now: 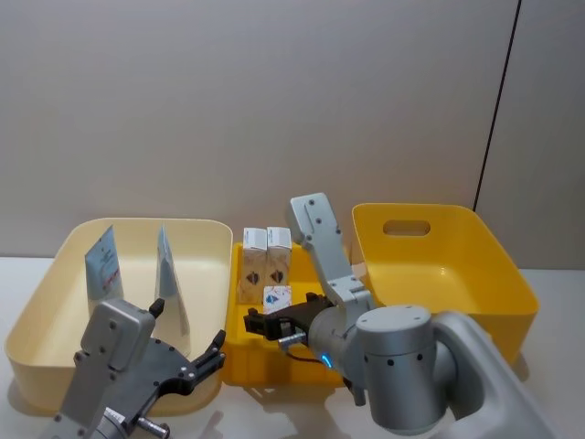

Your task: Bimanual collaborative sorting of washing and personal care products

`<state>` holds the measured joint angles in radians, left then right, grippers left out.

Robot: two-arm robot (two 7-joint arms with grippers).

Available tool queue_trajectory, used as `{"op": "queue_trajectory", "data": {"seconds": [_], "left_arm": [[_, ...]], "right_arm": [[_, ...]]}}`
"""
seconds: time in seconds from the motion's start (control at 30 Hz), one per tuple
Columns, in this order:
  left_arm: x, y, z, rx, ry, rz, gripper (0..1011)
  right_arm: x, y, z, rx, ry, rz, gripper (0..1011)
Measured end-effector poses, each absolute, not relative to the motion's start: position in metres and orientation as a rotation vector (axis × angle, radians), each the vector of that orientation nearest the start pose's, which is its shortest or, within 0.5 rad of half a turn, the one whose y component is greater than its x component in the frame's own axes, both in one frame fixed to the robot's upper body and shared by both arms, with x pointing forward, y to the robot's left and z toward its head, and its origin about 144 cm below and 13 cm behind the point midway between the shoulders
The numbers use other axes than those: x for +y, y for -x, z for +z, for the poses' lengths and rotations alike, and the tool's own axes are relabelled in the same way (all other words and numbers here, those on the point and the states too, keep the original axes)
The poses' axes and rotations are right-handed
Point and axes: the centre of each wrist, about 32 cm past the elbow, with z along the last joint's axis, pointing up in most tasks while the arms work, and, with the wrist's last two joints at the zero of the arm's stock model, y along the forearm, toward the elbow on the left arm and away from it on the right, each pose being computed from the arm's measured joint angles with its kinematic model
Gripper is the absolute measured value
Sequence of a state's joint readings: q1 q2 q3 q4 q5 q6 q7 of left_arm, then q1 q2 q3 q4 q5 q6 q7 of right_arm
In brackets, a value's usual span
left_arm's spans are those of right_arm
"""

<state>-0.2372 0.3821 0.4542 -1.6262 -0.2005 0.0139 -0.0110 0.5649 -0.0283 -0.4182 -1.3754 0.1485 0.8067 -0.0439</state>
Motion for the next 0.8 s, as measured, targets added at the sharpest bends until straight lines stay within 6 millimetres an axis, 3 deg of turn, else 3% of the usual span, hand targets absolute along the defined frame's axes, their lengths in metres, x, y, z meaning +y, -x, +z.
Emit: {"op": "queue_trajectory", "data": {"seconds": [0.8], "left_arm": [[0.198, -0.492, 1.204, -0.268, -0.061, 1.124, 1000]], "right_arm": [[-0.078, -0.578, 1.273, 0.224, 0.42, -1.231, 1001]]}}
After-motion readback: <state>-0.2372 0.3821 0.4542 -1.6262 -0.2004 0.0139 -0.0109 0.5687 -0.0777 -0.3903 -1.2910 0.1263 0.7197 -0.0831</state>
